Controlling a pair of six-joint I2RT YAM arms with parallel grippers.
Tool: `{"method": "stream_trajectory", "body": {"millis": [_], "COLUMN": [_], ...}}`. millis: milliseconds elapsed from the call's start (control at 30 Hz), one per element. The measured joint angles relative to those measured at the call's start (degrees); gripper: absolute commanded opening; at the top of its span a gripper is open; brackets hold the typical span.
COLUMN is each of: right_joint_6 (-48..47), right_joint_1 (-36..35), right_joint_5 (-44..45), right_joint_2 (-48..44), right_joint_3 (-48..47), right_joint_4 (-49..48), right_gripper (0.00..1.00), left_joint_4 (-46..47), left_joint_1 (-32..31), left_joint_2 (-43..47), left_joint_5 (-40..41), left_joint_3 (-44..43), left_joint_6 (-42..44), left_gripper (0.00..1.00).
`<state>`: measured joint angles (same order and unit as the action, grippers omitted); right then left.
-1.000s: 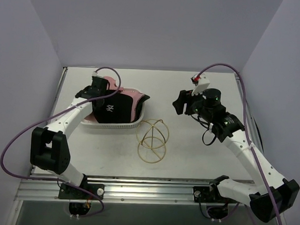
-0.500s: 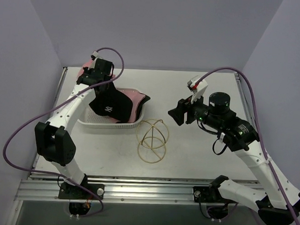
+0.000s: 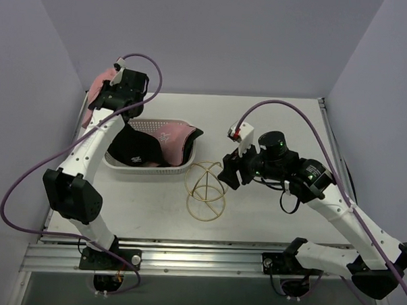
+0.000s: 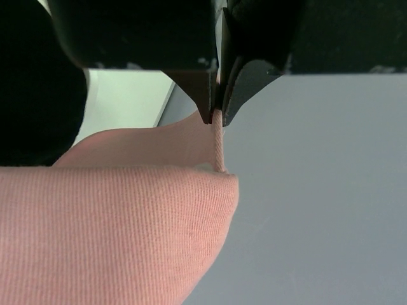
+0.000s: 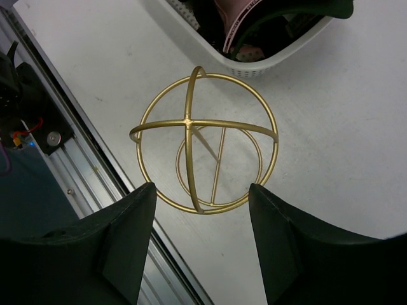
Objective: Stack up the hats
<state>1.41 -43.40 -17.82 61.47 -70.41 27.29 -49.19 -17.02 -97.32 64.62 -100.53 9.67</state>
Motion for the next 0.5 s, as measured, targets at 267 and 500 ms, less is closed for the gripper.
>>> {"method": "stream_trajectory", "body": {"millis": [267,500], "right_joint_6": [-0.04,-0.02], "right_joint_1": [-3.91,-5.84], "right_joint_5": [0.42,0.44], "right_joint_2": [1.51,3.61], "right_joint_3": [0.13,1.33], "right_joint_4": [0.83,0.13], "right_gripper": [0.52,0.47], "left_joint_4": [-1.88,-5.14], "left_joint_1": [0.04,-3.15], "left_joint_2": [0.63,1.92], "left_joint_5": [0.48,-1.03], "left_joint_3": [-3.34,-3.39], "left_joint_6": [0.17,-1.25], "left_gripper": [0.02,0.02]}}
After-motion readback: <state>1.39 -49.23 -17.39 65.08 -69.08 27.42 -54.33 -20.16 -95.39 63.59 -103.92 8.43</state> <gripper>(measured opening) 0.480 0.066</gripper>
